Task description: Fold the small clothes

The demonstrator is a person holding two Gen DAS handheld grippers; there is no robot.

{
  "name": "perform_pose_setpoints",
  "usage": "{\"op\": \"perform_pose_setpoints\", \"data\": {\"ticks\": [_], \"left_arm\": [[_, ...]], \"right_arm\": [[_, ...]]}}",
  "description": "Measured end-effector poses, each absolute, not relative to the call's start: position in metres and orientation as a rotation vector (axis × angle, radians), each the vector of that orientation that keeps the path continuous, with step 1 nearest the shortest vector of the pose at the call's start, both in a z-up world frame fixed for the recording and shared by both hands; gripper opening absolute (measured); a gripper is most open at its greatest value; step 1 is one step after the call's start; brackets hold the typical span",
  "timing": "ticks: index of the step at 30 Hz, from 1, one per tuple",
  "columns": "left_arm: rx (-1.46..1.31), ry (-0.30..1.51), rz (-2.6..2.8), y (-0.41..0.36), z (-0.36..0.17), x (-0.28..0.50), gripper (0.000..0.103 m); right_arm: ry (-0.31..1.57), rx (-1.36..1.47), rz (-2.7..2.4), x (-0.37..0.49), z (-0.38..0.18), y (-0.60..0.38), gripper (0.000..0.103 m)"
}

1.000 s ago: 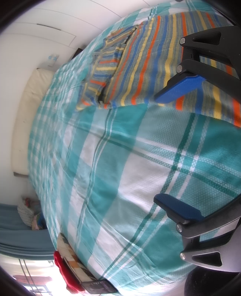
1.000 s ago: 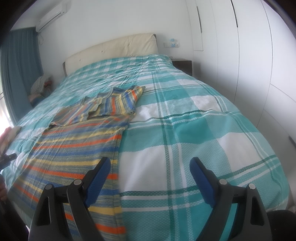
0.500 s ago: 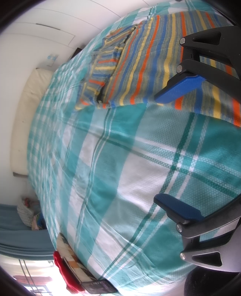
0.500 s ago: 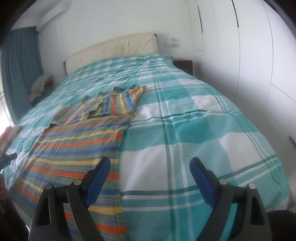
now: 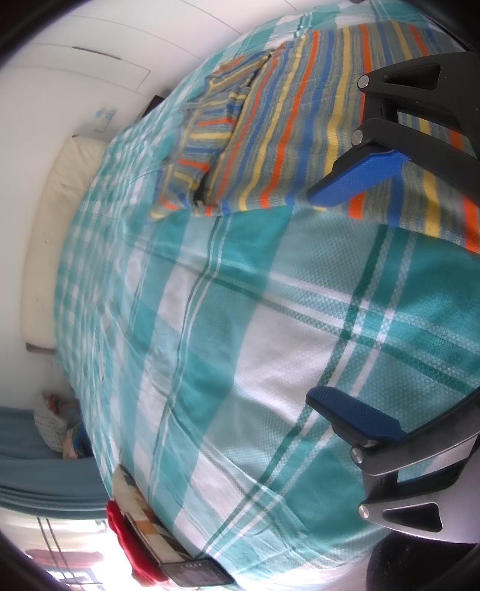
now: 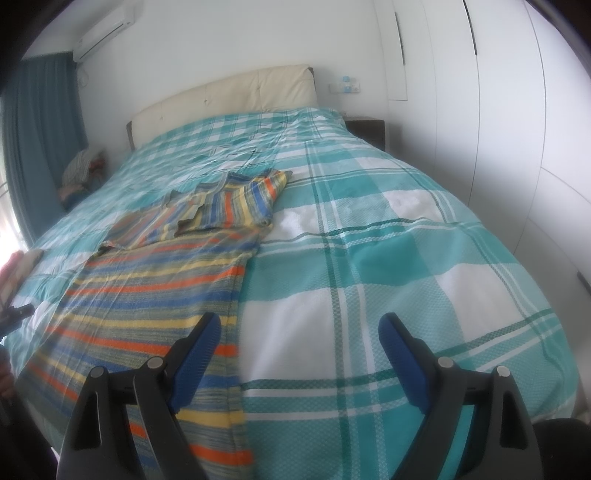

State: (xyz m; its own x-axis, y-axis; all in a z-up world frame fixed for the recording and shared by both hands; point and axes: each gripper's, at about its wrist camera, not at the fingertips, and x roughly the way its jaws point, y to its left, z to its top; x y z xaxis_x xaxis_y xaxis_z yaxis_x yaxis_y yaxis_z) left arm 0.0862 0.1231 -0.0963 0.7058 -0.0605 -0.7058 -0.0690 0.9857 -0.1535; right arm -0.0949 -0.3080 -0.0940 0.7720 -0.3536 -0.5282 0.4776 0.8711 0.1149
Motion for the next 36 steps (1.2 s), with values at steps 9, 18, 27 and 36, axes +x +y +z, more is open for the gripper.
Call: {"op": "perform_pose_setpoints", "data": {"ticks": [9, 18, 27, 36], "left_arm": [[-0.174, 0.791, 0.005, 0.1238, -0.0969, 0.0853, 0.098], [-0.174, 0.791, 0.005, 0.1237, -0.0971, 0.0857, 0.098], [-0.174, 0.793, 0.005, 0.1229, -0.0971, 0.0866, 0.098], [-0.171, 0.796, 0.004, 0.1221, -0.0982, 0.0869, 0.098]], "right_arm": [[0.520, 0.248, -0.455, -0.0945, -0.0942, -0.3078, 0.086], [0.520, 0.249, -0.456, -0.0943, -0.0943, -0.3076, 0.086], [0.520, 0.248, -0.455, -0.0946, -0.0941, -0.3079, 0.086], [0.520, 0.248, -0.455, -0.0946, -0.0939, -0.3080, 0.086]]}}
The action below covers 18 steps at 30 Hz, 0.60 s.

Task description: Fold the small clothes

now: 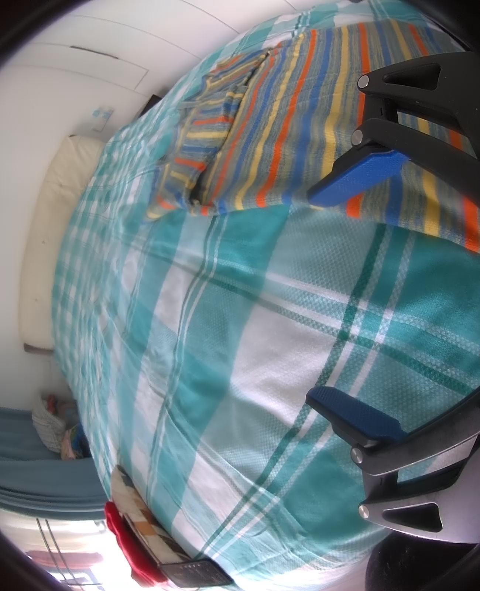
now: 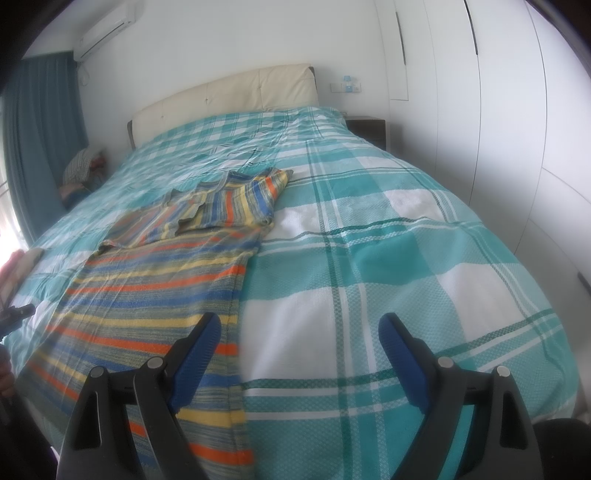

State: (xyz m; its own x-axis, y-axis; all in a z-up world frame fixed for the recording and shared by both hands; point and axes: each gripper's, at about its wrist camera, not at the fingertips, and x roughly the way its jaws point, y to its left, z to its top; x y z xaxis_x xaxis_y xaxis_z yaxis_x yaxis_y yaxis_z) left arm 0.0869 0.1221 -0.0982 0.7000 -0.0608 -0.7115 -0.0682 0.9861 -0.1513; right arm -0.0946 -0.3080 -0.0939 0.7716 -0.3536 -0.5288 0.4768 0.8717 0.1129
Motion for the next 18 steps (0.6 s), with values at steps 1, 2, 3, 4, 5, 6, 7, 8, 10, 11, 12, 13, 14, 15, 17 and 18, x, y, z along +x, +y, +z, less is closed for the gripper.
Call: {"op": "perform_pose_setpoints", "data": {"ticks": [1, 2, 3, 4, 5, 6, 7, 8, 10, 11, 12, 13, 14, 15, 17, 18], "left_arm": [[-0.170, 0.797, 0.003, 0.122, -0.099, 0.087, 0.098], [-0.168, 0.799, 0.003, 0.122, -0.099, 0.085, 0.098], [-0.166, 0.800, 0.002, 0.122, -0.100, 0.086, 0.098], [-0.164, 0.804, 0.002, 0.121, -0.100, 0.087, 0.098], [-0.162, 0.808, 0.001, 0.121, -0.101, 0.086, 0.098], [-0.160, 0.813, 0.000, 0.120, -0.102, 0.087, 0.098], [-0.158, 0.816, -0.001, 0.119, -0.102, 0.088, 0.098], [-0.156, 0.816, -0.001, 0.118, -0.102, 0.088, 0.098], [-0.155, 0.814, -0.004, 0.119, -0.100, 0.087, 0.098], [-0.156, 0.817, -0.016, 0.120, -0.096, 0.089, 0.098], [-0.159, 0.818, -0.036, 0.124, -0.088, 0.090, 0.098], [-0.159, 0.804, -0.054, 0.131, -0.075, 0.091, 0.098], [-0.154, 0.771, -0.062, 0.142, -0.057, 0.090, 0.098], [-0.140, 0.736, -0.060, 0.152, -0.039, 0.089, 0.098], [-0.085, 0.665, -0.041, 0.175, 0.003, 0.085, 0.098], [-0.052, 0.638, -0.038, 0.186, 0.026, 0.083, 0.099]], "right_arm": [[0.521, 0.248, -0.455, -0.095, -0.094, -0.308, 0.086], [0.520, 0.248, -0.456, -0.095, -0.094, -0.308, 0.086], [0.519, 0.248, -0.455, -0.095, -0.094, -0.308, 0.086], [0.519, 0.248, -0.455, -0.095, -0.094, -0.308, 0.086], [0.519, 0.249, -0.455, -0.095, -0.094, -0.308, 0.086], [0.520, 0.249, -0.456, -0.095, -0.094, -0.308, 0.086], [0.519, 0.248, -0.456, -0.095, -0.093, -0.308, 0.086], [0.518, 0.249, -0.454, -0.095, -0.094, -0.307, 0.086], [0.516, 0.249, -0.453, -0.095, -0.094, -0.306, 0.086], [0.515, 0.248, -0.452, -0.094, -0.095, -0.305, 0.086], [0.516, 0.249, -0.449, -0.094, -0.094, -0.305, 0.086], [0.519, 0.252, -0.442, -0.094, -0.093, -0.306, 0.086], [0.525, 0.261, -0.431, -0.095, -0.090, -0.309, 0.086], [0.525, 0.272, -0.419, -0.097, -0.086, -0.312, 0.086], [0.527, 0.276, -0.402, -0.104, -0.072, -0.320, 0.086], [0.542, 0.269, -0.391, -0.106, -0.065, -0.324, 0.086]]}}
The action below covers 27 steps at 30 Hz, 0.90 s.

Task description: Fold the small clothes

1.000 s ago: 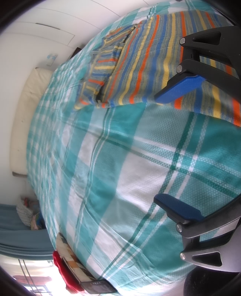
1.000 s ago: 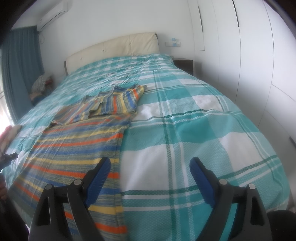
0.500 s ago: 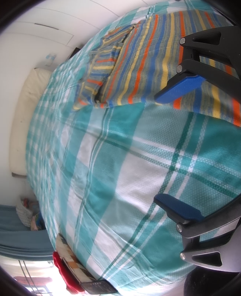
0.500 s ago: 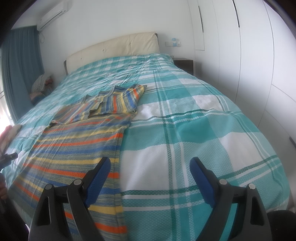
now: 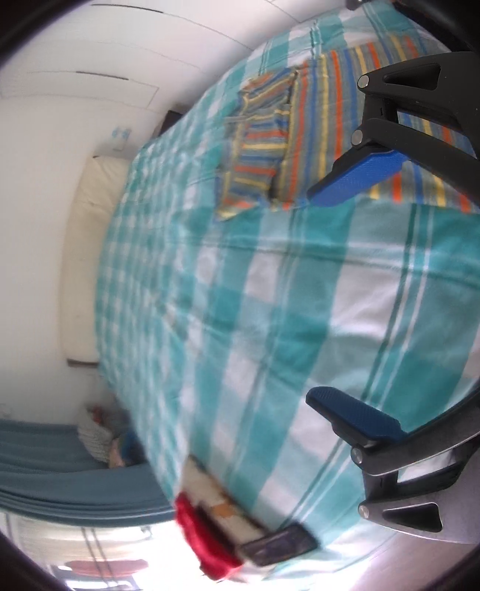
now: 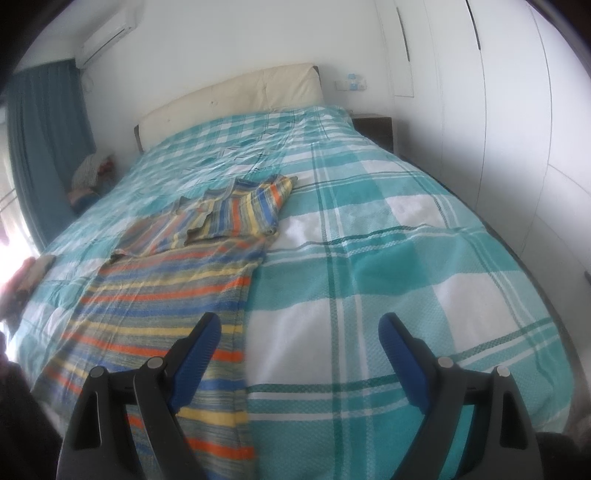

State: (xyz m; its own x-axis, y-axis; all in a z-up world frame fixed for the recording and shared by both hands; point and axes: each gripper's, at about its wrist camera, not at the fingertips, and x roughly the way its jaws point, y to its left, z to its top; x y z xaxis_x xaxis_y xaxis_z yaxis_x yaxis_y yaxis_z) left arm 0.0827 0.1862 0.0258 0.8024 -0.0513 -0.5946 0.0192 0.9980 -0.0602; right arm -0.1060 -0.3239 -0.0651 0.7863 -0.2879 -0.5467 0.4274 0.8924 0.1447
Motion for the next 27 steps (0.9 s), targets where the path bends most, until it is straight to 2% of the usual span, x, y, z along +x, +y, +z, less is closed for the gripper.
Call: {"op": "perform_pose_setpoints", "data": {"ticks": [2, 4, 6, 9, 11, 12, 13, 17, 18, 20, 21, 22, 23, 24, 25, 27], "left_arm": [[0.028, 0.645, -0.055, 0.196, 0.058, 0.080, 0.102], [0.176, 0.761, -0.105, 0.186, 0.065, 0.081, 0.102], [0.268, 0.870, -0.159, 0.168, 0.041, 0.079, 0.102], [0.176, 1.063, -0.272, 0.140, -0.032, 0.071, 0.101], [0.146, 1.166, -0.306, 0.121, -0.075, 0.066, 0.098], [0.140, 1.193, -0.314, 0.113, -0.089, 0.063, 0.090], [0.137, 1.218, -0.320, 0.106, -0.100, 0.061, 0.084], [0.151, 1.230, -0.337, 0.087, -0.115, 0.049, 0.082], [0.174, 1.228, -0.339, 0.082, -0.115, 0.047, 0.077], [0.220, 1.231, -0.359, 0.074, -0.117, 0.040, 0.061], [0.235, 1.238, -0.373, 0.071, -0.116, 0.039, 0.045], [0.245, 1.246, -0.388, 0.068, -0.116, 0.037, 0.023], [0.250, 1.256, -0.400, 0.067, -0.115, 0.036, 0.009], [0.241, 1.265, -0.411, 0.067, -0.112, 0.035, 0.006], [0.226, 1.261, -0.418, 0.067, -0.107, 0.036, 0.005], [0.156, 1.243, -0.458, 0.071, -0.093, 0.043, 0.005]], "right_arm": [[0.598, 0.272, -0.347, -0.107, -0.054, -0.331, 0.086], [0.703, 0.282, -0.299, -0.104, -0.051, -0.332, 0.086], [0.804, 0.277, -0.286, -0.101, -0.056, -0.325, 0.086], [0.904, 0.305, -0.226, -0.103, -0.075, -0.307, 0.086], [0.946, 0.372, -0.168, -0.106, -0.089, -0.297, 0.086], [0.968, 0.406, -0.148, -0.108, -0.094, -0.293, 0.086], [0.995, 0.433, -0.131, -0.110, -0.100, -0.290, 0.084], [1.067, 0.412, -0.095, -0.111, -0.114, -0.276, 0.071], [1.080, 0.396, -0.096, -0.110, -0.118, -0.273, 0.070], [1.104, 0.386, -0.093, -0.103, -0.126, -0.270, 0.063], [1.131, 0.376, -0.092, -0.099, -0.134, -0.268, 0.060], [1.156, 0.362, -0.095, -0.095, -0.139, -0.267, 0.052], [1.173, 0.340, -0.104, -0.093, -0.142, -0.267, 0.037], [1.175, 0.329, -0.101, -0.093, -0.141, -0.268, 0.024], [1.166, 0.354, -0.072, -0.093, -0.137, -0.270, 0.006], [1.129, 0.372, -0.054, -0.095, -0.121, -0.274, 0.006]]}}
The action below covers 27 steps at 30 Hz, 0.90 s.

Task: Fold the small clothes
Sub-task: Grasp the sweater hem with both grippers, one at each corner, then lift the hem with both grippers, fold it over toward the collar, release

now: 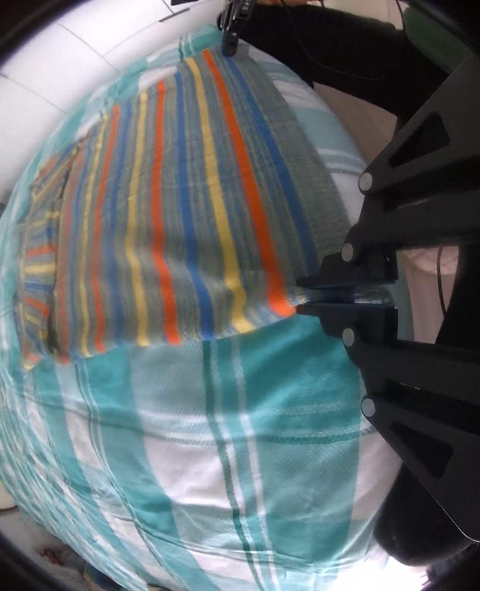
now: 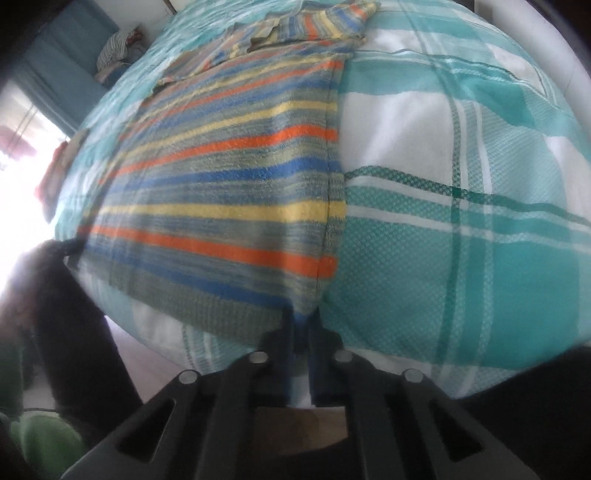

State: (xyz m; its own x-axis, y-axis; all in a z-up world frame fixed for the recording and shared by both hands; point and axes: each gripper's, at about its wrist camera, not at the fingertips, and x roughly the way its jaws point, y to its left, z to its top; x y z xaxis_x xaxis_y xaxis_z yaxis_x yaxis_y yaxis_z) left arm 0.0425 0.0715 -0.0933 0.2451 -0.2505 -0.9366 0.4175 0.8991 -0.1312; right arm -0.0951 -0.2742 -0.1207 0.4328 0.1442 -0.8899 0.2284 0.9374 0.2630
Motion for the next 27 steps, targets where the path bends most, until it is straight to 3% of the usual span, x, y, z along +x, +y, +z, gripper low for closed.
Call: {"op": "perform_pose_setpoints", "data": {"ticks": [6, 12, 14, 15, 16, 17, 18, 19, 23, 27], "left_arm": [[-0.086, 1.078, -0.532, 0.082, -0.043, 0.119, 0.005], [-0.197, 0.949, -0.494, 0.054, -0.025, 0.265, 0.005], [-0.254, 0.921, -0.487, 0.043, -0.032, 0.319, 0.012], [-0.277, 0.924, -0.433, 0.042, -0.039, 0.340, 0.023], [-0.285, 0.950, -0.347, 0.042, -0.049, 0.358, 0.046], [-0.283, 0.981, -0.281, 0.042, -0.056, 0.371, 0.054], [-0.278, 0.993, -0.251, 0.043, -0.060, 0.376, 0.055], [-0.271, 0.987, -0.259, 0.046, -0.062, 0.376, 0.055], [-0.216, 0.946, -0.342, 0.055, -0.066, 0.358, 0.061], [-0.153, 0.978, -0.402, 0.043, -0.074, 0.357, 0.061]], "right_arm": [[0.942, 0.388, -0.029, -0.060, -0.055, -0.305, 0.006], [0.823, 0.340, -0.129, 0.075, -0.019, -0.363, 0.006], [0.758, 0.382, -0.158, 0.127, -0.013, -0.389, 0.006], [0.720, 0.400, -0.163, 0.154, -0.014, -0.402, 0.007], [0.699, 0.416, -0.187, 0.177, -0.019, -0.414, 0.013], [0.698, 0.423, -0.237, 0.193, -0.025, -0.425, 0.031], [0.703, 0.437, -0.278, 0.202, -0.030, -0.434, 0.040], [0.694, 0.464, -0.290, 0.204, -0.032, -0.440, 0.042], [0.681, 0.445, -0.207, 0.191, -0.031, -0.438, 0.041], [0.816, 0.356, -0.123, 0.204, -0.041, -0.424, 0.041]]}}
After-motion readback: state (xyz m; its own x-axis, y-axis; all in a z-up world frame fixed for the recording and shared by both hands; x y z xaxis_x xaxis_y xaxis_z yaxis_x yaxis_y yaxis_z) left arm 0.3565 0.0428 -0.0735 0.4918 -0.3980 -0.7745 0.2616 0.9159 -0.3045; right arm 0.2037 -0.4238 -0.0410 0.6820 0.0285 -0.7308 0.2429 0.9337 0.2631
